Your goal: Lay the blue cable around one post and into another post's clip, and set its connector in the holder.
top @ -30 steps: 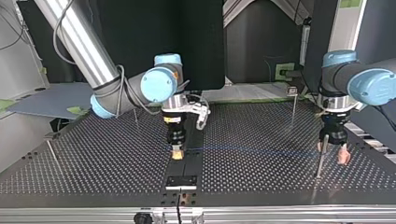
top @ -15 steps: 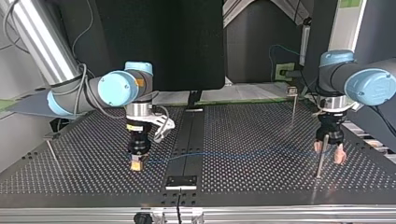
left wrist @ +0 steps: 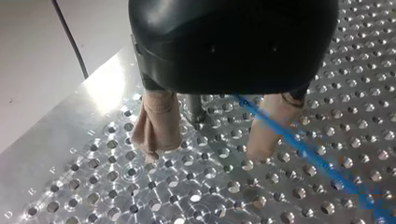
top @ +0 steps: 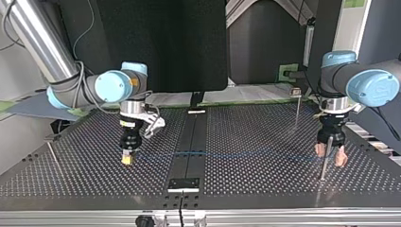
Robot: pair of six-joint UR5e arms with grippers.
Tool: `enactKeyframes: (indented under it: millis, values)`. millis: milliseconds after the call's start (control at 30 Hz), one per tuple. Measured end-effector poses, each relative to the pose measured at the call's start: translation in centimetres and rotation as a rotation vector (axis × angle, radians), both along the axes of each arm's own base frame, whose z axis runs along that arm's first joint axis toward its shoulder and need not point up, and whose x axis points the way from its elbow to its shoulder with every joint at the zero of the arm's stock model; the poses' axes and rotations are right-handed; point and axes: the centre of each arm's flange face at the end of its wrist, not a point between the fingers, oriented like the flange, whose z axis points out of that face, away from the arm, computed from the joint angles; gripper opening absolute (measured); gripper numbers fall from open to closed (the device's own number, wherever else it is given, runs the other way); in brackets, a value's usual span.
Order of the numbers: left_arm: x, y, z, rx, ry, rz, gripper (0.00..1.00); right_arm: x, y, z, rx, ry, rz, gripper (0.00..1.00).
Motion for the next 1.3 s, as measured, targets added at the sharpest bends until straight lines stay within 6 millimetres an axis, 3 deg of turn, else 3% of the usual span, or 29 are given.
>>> enactKeyframes:
  millis: [333, 933, 1033, 1300]
  values:
    - [0.0, -0.4, 0.0, -0.001, 0.000, -0.007, 1.00, -3.2, -1.4, -3.4, 0.003, 0.011, -0.094, 0.00]
    - [-0.1, -0.9, 0.0, -0.002, 0.001, -0.016, 1.00, -13.0, -5.1, -9.9, 0.018, -0.042, -0.265, 0.00]
    - [-0.1, -0.9, 0.0, -0.002, 0.002, -0.017, 1.00, -14.7, -5.6, -11.4, 0.025, -0.040, -0.291, 0.00]
    - [-0.1, -1.2, 0.0, -0.001, 0.002, -0.023, 1.00, -19.9, -6.8, -18.4, 0.083, -0.027, -0.374, 0.00]
